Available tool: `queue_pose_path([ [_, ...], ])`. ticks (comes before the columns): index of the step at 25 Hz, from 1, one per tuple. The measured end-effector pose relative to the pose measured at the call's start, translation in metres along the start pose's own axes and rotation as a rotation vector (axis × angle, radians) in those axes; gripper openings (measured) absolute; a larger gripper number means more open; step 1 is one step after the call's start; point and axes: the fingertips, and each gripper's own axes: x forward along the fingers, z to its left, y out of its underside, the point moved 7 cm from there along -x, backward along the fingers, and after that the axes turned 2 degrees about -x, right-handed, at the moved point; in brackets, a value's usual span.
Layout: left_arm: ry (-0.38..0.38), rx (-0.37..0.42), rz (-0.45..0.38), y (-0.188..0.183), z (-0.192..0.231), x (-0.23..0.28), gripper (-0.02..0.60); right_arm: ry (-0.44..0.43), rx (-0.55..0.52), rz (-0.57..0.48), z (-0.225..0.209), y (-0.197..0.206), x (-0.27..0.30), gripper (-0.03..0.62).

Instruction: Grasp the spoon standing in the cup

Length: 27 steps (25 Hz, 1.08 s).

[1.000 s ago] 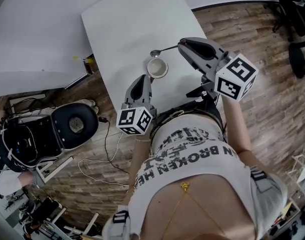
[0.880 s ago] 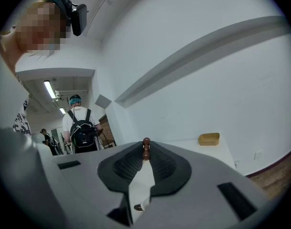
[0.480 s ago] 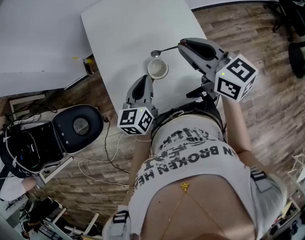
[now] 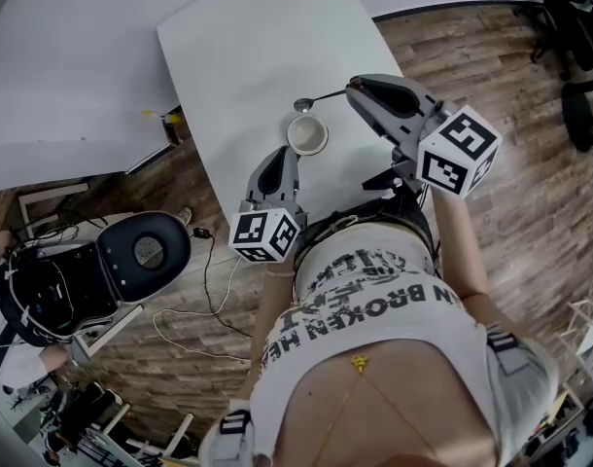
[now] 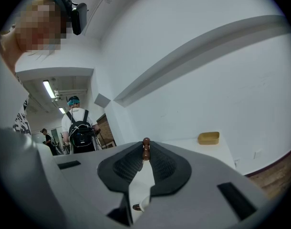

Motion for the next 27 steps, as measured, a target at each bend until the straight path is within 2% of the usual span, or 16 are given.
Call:
queue_pose_path([
  [27, 0.007, -0.005, 0.008, 0.0002, -0.0001, 0.0014, -0.002, -0.005, -0.014, 0.059, 0.0027, 0.0056, 0.0050, 0.040],
])
